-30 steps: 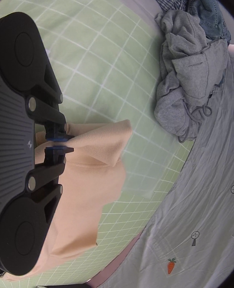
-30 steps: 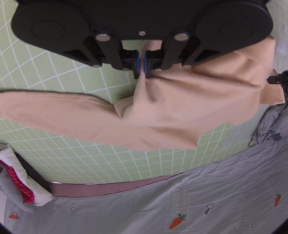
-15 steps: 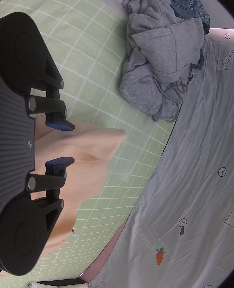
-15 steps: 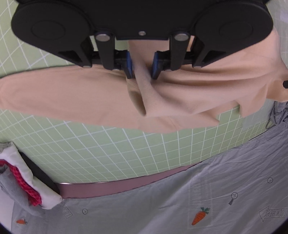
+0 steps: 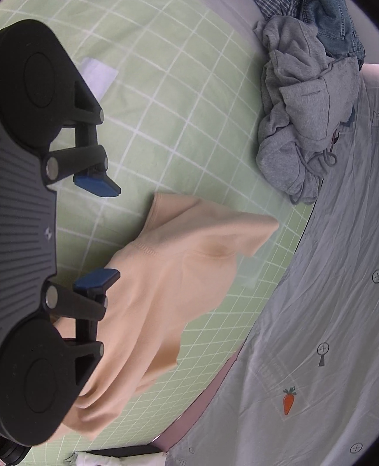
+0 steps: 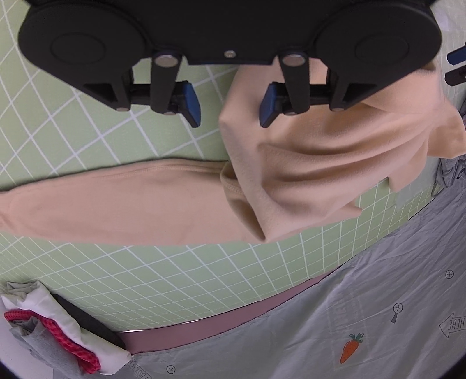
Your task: Fold clothes
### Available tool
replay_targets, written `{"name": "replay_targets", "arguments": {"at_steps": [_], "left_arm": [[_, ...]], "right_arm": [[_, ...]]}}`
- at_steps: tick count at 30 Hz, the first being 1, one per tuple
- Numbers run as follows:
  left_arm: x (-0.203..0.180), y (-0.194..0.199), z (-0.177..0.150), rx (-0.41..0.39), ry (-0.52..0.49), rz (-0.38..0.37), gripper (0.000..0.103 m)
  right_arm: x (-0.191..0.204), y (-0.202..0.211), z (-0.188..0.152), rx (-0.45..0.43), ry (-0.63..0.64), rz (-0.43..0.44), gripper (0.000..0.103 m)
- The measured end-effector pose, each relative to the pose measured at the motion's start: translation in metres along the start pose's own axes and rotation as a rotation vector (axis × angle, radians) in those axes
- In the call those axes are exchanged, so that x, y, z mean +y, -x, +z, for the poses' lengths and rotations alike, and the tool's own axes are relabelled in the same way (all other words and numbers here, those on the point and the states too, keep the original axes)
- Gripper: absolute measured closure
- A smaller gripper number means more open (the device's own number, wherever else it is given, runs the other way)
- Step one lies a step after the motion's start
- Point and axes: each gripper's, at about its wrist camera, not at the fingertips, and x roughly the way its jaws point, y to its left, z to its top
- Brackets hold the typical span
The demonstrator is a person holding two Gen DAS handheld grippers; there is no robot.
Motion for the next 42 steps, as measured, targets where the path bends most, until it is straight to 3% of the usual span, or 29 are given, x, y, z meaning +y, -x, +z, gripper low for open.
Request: {"name": "replay_targets", "arguments": {"at_steps": [8,11,13,14,15,16,18,19,24,27,33,36,39,41,42], "left_arm": [[-0.029,-0.010,-0.017,0.065,-0.014,-0.167,0.043],[-0.033,-0.021,-0.023,0.104,0.008,-0.211,0.048],[-0.035,-0.025,-0.027,0.115,0.011,-0.247,0.070],[-0.035,-0.027,-0.029,0.119,0.014,-0.261,0.076],[-0.034,-0.030,-0.031,0.120,0.020,-0.266,0.087],[-0.032,-0.031,-0.032,0.120,0.029,-0.266,0.097],[-0.028,-0.029,-0.035,0.114,0.052,-0.264,0.101],[-0.024,-0.025,-0.035,0.105,0.061,-0.265,0.101],[-0.006,0.009,-0.025,0.014,0.075,-0.251,0.101],[0.003,0.047,-0.008,-0.083,0.083,-0.236,0.101],[-0.007,0.109,0.028,-0.251,0.050,-0.285,0.101],[-0.017,0.081,0.030,-0.225,0.034,-0.223,0.095],[-0.016,0.038,0.017,-0.083,0.037,-0.105,0.089],[-0.010,0.027,0.000,-0.013,0.041,-0.079,0.074],[-0.005,0.026,-0.008,0.008,0.044,-0.079,0.062]], "right_arm": [[-0.003,0.009,-0.022,0.057,-0.082,0.080,0.055],[-0.001,0.005,-0.030,0.098,-0.091,0.103,0.055],[-0.002,0.004,-0.034,0.116,-0.108,0.126,0.055],[-0.003,0.007,-0.034,0.110,-0.105,0.135,0.055],[-0.004,0.009,-0.034,0.104,-0.102,0.144,0.060],[-0.004,0.012,-0.034,0.098,-0.098,0.153,0.072],[-0.006,0.017,-0.034,0.086,-0.092,0.171,0.088],[-0.006,0.020,-0.034,0.080,-0.089,0.180,0.095],[-0.010,0.034,-0.033,0.049,-0.074,0.224,0.099],[-0.025,0.063,-0.018,-0.025,-0.062,0.224,0.099],[-0.042,0.125,0.022,-0.171,-0.044,0.294,0.099],[-0.038,0.120,0.036,-0.179,-0.001,0.294,0.099],[-0.045,0.076,0.032,-0.060,-0.050,0.239,0.094],[-0.054,0.048,0.025,0.026,-0.109,0.204,0.085],[-0.060,0.046,0.018,0.040,-0.147,0.209,0.071]]}}
